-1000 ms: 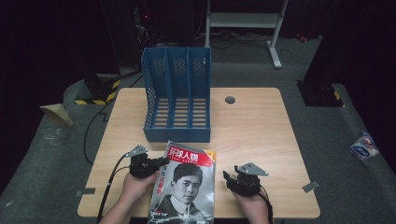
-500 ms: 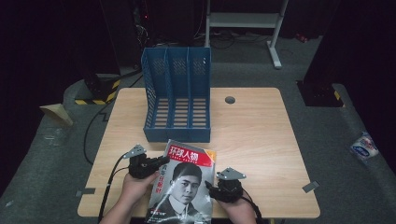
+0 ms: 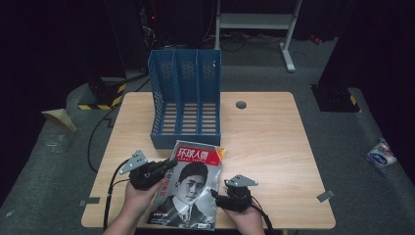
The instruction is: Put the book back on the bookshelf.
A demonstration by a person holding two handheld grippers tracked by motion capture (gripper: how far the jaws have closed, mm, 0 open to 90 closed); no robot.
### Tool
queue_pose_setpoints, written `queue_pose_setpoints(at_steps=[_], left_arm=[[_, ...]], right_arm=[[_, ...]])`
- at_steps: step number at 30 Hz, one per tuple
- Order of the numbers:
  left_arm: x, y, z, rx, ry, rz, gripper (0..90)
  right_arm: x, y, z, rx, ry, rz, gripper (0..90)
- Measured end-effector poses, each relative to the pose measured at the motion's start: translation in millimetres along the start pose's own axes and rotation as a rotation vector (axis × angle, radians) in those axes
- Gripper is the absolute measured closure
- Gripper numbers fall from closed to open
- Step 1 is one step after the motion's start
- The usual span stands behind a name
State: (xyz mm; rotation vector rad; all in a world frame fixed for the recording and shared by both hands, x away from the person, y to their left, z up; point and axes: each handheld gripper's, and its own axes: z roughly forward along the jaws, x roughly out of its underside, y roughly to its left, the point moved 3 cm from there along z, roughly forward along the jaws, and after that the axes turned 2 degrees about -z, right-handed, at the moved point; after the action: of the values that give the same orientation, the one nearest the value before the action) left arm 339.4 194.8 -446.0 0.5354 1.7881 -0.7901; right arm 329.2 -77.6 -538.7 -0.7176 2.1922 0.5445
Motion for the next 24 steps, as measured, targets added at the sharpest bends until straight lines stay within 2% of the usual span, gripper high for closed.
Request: queue_pose_setpoints(at_steps=[4,7,8,10,11,13,14,15,17,18,21,24], left_arm=[[-8.8,-10.3,-6.1,0.027,-0.042,0.045,86.8],[-13.3,-16.2,-9.4,0.032,-0.070,0.061,86.7],[-14.4,-17.0,-10.1,0.036,-0.078,0.067,86.7],[-15.8,-18.4,-11.2,0.036,-0.090,0.072,86.8],[-16.2,-18.6,-11.7,0.036,-0.094,0.075,86.7],[-16.3,-18.5,-12.6,0.037,-0.098,0.078,86.8],[-16.6,-17.7,-13.5,0.033,-0.102,0.086,86.8],[-17.2,-17.4,-14.5,0.027,-0.109,0.081,86.8],[-18.7,-14.7,-17.0,0.024,-0.112,0.080,86.7],[-19.1,-13.6,-18.0,0.020,-0.121,0.077,86.7],[-20.6,-10.6,-21.2,0.018,-0.135,0.069,86.7],[-22.9,-9.5,-24.5,0.024,-0.156,0.064,86.7]], right_arm=[[-6.7,-1.0,4.7,-0.043,-0.023,0.039,33.9],[-15.1,-6.5,8.3,-0.029,-0.053,0.035,33.9],[-17.4,-8.5,9.2,-0.039,-0.062,0.051,34.1],[-21.0,-10.2,13.1,-0.067,-0.078,0.085,35.3],[-22.6,-11.5,16.6,-0.084,-0.088,0.085,35.9],[-24.6,-12.2,22.9,-0.140,-0.105,0.112,41.6],[-25.7,-10.7,23.9,-0.140,-0.104,0.112,46.9],[-26.6,-9.6,23.7,-0.117,-0.104,0.105,53.9],[-27.1,-11.1,21.6,-0.113,-0.124,0.117,70.1],[-27.7,-11.7,19.8,-0.106,-0.136,0.116,75.5],[-31.9,-9.1,13.3,-0.066,-0.163,0.068,84.8],[-37.4,-6.7,4.6,-0.005,-0.205,0.010,87.0]])
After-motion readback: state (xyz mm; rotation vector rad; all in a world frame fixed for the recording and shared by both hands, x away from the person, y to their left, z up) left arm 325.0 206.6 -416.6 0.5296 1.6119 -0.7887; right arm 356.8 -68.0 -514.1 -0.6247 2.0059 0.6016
